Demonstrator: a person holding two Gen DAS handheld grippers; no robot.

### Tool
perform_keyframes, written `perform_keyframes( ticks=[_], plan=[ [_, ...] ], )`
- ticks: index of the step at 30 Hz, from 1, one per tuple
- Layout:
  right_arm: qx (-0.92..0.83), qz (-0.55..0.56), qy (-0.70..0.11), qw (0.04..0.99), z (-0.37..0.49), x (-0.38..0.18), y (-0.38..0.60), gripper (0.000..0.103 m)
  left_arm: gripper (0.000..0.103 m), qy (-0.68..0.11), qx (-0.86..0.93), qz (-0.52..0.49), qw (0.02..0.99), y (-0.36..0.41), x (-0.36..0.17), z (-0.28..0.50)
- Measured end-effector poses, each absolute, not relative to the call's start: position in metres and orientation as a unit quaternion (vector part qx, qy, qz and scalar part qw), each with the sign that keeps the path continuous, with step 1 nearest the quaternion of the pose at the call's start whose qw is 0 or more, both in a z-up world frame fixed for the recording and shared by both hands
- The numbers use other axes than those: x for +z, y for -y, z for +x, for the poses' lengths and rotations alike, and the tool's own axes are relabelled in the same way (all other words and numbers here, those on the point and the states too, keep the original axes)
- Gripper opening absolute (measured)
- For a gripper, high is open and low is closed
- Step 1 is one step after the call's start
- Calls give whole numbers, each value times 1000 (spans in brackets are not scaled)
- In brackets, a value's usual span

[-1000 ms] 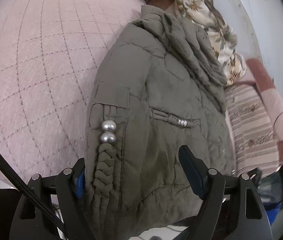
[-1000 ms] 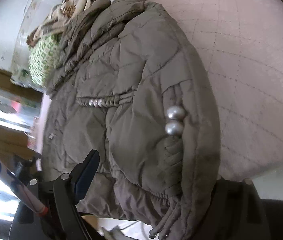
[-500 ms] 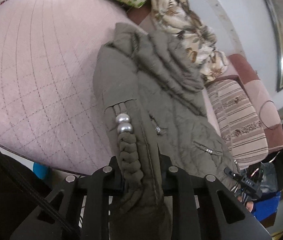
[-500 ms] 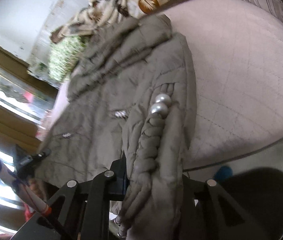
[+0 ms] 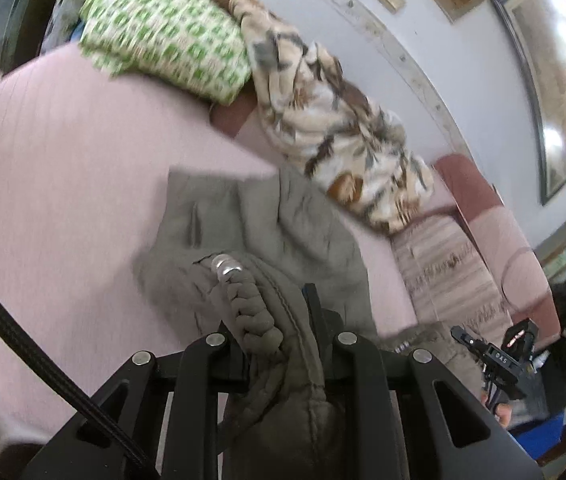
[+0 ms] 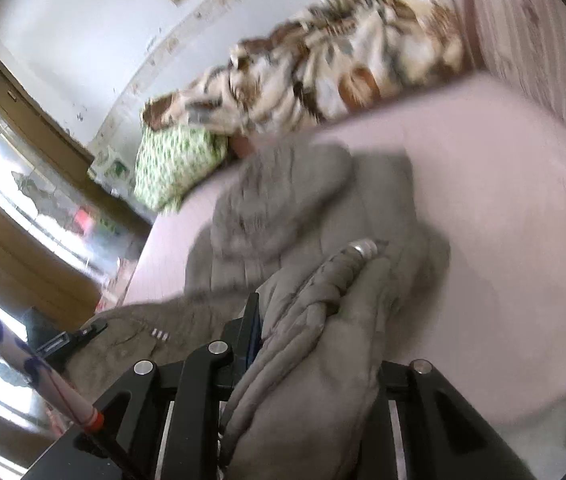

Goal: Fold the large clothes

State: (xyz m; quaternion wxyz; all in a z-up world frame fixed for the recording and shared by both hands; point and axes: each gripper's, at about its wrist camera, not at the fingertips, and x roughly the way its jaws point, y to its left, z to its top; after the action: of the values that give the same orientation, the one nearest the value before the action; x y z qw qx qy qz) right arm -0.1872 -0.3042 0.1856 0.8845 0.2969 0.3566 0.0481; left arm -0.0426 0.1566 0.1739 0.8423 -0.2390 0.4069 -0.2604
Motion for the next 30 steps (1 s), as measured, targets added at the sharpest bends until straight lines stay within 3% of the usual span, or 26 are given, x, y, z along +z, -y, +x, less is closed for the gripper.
perform_keyframes(
  ticks=[6,11,14,17,19,21,25,30],
  plan=[
    [-31,306,-350,885,-83,198,347,24,24,-417,-187,-234,858,-125,182,67],
    [-78,323,-383,862,-13,163,375,28,26,-470,-122,-213,848,-99,132,146],
    [-86,354,-403,840,19,127,391,37,26,-508,-102,-213,828,-92,90,178],
    [-67,422,-399,811,35,95,409,55,35,-519,-117,-262,805,-101,68,189],
    [-53,481,-365,795,37,85,422,87,47,-512,-144,-306,790,-110,64,190],
    [-54,515,-325,791,31,87,434,94,55,-498,-179,-355,771,-124,66,188],
    [-56,524,-288,800,17,105,449,94,61,-476,-213,-384,762,-135,86,178],
    [-84,437,-295,846,-4,144,433,94,63,-450,-212,-327,804,-128,127,156]
  ],
)
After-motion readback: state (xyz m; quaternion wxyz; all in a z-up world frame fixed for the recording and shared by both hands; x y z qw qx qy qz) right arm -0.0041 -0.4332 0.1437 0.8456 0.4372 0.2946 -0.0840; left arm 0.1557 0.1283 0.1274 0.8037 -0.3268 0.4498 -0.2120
